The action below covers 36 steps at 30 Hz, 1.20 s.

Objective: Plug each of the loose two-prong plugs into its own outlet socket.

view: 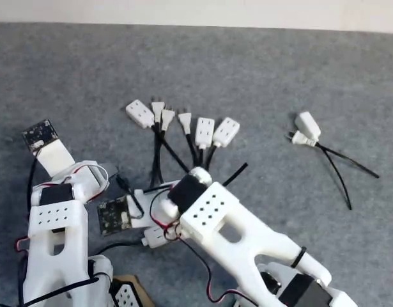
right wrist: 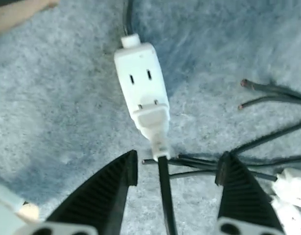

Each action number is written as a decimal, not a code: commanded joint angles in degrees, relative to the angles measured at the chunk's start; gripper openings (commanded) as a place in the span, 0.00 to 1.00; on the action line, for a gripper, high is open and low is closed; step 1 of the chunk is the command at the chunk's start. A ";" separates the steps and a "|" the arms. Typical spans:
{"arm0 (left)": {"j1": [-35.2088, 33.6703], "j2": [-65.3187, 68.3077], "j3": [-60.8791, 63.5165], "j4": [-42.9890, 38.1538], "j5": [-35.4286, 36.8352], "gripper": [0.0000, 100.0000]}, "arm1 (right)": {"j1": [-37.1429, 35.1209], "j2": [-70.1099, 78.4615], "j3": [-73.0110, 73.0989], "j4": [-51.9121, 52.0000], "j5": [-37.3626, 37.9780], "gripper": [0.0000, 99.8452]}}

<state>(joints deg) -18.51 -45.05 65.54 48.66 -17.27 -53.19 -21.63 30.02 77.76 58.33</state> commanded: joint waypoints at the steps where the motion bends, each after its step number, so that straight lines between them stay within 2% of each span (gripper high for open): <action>1: -0.13 0.13 -1.98 -0.53 -0.26 0.38 | -1.01 -2.07 -2.42 -0.31 -0.70 0.25; 11: -0.13 0.13 -1.98 -0.53 -0.26 0.38 | -1.01 -1.98 -2.33 -0.57 -0.70 0.24; 18: -0.13 0.13 -1.98 -0.53 -0.26 0.38 | -1.01 -1.98 -2.33 -1.71 -0.35 0.02; 36: -0.13 0.13 -1.98 -0.53 -0.26 0.38 | -0.75 -1.98 5.67 -8.04 -0.35 0.09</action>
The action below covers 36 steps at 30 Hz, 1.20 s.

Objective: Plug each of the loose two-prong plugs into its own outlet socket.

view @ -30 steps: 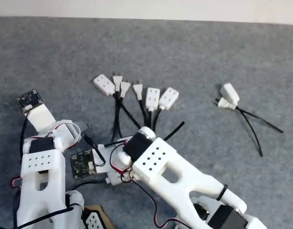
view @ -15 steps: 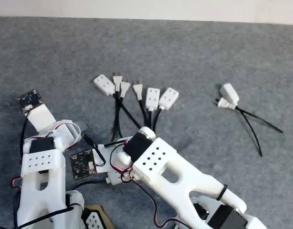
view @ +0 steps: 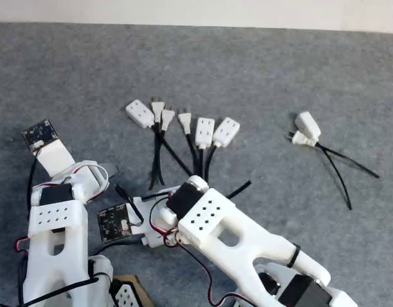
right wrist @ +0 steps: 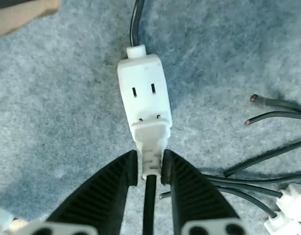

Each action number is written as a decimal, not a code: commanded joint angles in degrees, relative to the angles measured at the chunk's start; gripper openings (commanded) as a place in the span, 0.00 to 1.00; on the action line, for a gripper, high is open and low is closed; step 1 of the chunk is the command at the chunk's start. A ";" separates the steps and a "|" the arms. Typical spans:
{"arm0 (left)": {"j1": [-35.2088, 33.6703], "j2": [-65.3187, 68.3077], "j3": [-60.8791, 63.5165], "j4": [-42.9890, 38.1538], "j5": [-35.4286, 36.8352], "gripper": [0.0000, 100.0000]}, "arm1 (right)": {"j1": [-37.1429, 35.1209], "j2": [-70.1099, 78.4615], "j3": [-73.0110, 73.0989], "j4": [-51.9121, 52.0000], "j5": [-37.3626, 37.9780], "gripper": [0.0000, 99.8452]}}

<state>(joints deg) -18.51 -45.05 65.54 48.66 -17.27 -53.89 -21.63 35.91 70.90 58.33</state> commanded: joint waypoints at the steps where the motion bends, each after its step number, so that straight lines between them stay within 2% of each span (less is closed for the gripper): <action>1: -0.13 0.13 -1.98 -0.53 -0.26 0.38 | -0.04 -1.98 -0.04 -1.36 -0.35 0.09; 5: -0.13 0.13 -1.98 -0.53 -0.26 0.38 | -0.04 -1.98 -0.04 -1.36 -0.35 0.09; 9: -0.13 0.13 -1.98 -0.53 -0.26 0.38 | -0.31 -1.89 -0.40 -1.63 -0.35 0.00; 23: -0.22 0.13 -1.89 -0.53 -0.26 0.38 | -0.40 16.92 0.04 -12.26 -0.79 0.01; 27: -0.22 0.13 -1.89 -0.53 -0.26 0.38 | -0.04 16.31 -0.48 -11.47 -5.80 0.01; 29: -0.22 -0.13 -1.89 -0.53 -0.44 0.38 | -0.04 14.29 -0.48 -10.15 -6.42 0.04; 32: -0.22 -0.22 -2.33 -0.62 -0.53 0.38 | 0.13 10.07 -0.48 -7.52 -6.95 0.14; 36: -0.48 -0.22 -4.79 -0.53 -0.53 0.38 | 1.63 3.12 -2.59 -5.14 -13.80 0.26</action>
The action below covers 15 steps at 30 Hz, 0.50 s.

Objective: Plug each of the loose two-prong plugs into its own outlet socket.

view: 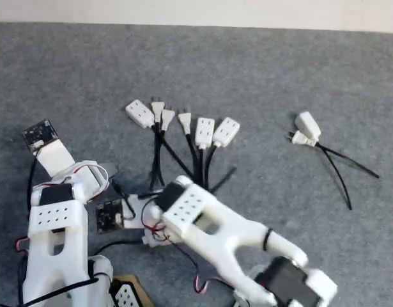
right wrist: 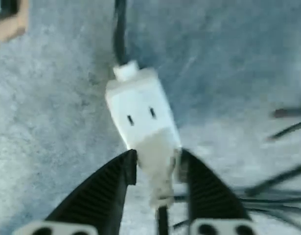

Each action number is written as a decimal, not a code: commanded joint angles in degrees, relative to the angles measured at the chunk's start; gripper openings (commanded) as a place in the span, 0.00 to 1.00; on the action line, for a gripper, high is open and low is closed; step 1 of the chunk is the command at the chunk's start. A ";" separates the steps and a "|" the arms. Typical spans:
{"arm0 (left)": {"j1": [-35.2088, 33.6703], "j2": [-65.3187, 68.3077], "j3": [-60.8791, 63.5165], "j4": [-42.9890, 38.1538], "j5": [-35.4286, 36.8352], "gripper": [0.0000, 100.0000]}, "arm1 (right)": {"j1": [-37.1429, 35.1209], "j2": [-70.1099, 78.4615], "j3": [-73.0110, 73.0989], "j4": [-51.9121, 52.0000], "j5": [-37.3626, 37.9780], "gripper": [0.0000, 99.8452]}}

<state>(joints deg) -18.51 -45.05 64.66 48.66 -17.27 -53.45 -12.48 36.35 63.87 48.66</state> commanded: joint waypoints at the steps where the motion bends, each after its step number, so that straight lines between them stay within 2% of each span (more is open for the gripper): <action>1: -0.48 -0.22 -4.79 -0.26 -0.53 0.38 | 1.89 -7.52 -4.62 3.30 -5.71 0.27; 10: 1.36 0.22 -20.09 20.40 -0.44 0.38 | 3.82 -12.18 -32.31 23.69 -20.84 0.27; 13: 8.66 0.31 -26.24 30.77 -0.53 0.38 | 8.13 -12.09 -42.42 30.55 -27.60 0.27; 15: 15.87 0.31 -29.93 38.51 -2.73 0.38 | 14.29 -12.09 -47.25 34.42 -31.47 0.27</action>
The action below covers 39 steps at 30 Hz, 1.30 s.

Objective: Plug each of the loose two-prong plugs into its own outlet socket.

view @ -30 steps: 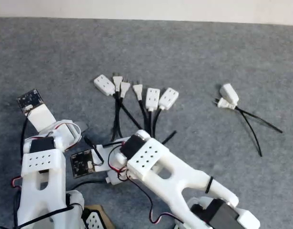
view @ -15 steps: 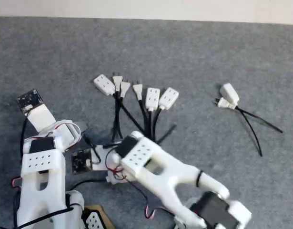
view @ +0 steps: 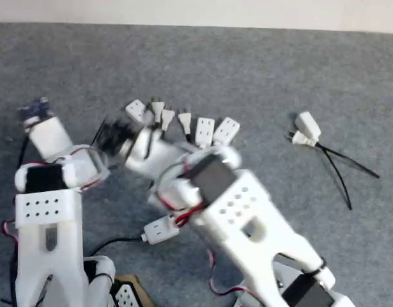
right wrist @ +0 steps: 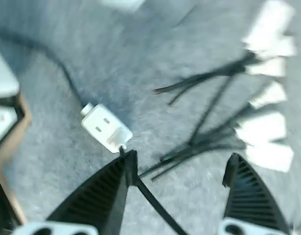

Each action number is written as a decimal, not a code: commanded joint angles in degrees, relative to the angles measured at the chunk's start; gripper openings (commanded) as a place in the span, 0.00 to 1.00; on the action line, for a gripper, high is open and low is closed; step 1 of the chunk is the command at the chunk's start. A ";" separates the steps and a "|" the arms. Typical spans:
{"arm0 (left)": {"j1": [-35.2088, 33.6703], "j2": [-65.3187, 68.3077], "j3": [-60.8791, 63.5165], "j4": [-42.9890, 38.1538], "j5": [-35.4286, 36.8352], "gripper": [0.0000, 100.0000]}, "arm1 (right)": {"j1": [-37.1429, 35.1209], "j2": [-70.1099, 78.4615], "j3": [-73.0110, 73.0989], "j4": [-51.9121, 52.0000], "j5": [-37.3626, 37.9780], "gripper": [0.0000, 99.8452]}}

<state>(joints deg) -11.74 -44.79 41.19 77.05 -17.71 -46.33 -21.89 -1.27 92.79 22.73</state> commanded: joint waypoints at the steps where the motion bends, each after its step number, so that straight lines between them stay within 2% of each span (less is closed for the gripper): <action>1: 12.79 0.04 -8.13 13.98 -3.52 0.38 | 10.24 -2.77 -11.12 7.16 -6.68 0.27; 4: 20.26 -0.04 -12.18 21.10 -4.31 0.38 | 20.62 -3.30 -11.21 8.22 -7.38 0.27; 8: 23.52 0.04 -11.21 23.30 -11.52 0.38 | 34.77 -2.95 -5.32 7.87 -6.86 0.27; 10: 23.78 0.04 -8.57 23.30 -14.68 0.38 | 39.52 -3.65 0.57 6.20 -5.19 0.27; 13: 24.57 0.04 -3.30 21.71 -19.08 0.38 | 42.68 -6.81 12.44 -1.27 -4.13 0.27; 21: 24.75 0.04 11.47 8.09 -25.49 0.38 | 43.38 -25.01 54.11 -24.66 -6.07 0.27; 25: 28.35 0.04 16.40 2.90 -25.93 0.38 | 43.38 -31.69 68.18 -32.22 -6.07 0.27; 29: 33.71 0.04 21.85 -5.36 -25.76 0.38 | 43.38 -34.77 76.35 -38.46 -6.07 0.27; 32: 34.95 0.04 24.57 -10.64 -25.85 0.38 | 43.38 -36.00 79.87 -41.01 -6.07 0.27; 39: 35.03 0.04 25.89 -13.71 -26.11 0.20 | 43.38 -36.09 83.91 -45.41 -6.07 0.27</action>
<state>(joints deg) 22.90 -44.88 67.21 64.31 -42.42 -3.69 -56.97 82.59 49.01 17.19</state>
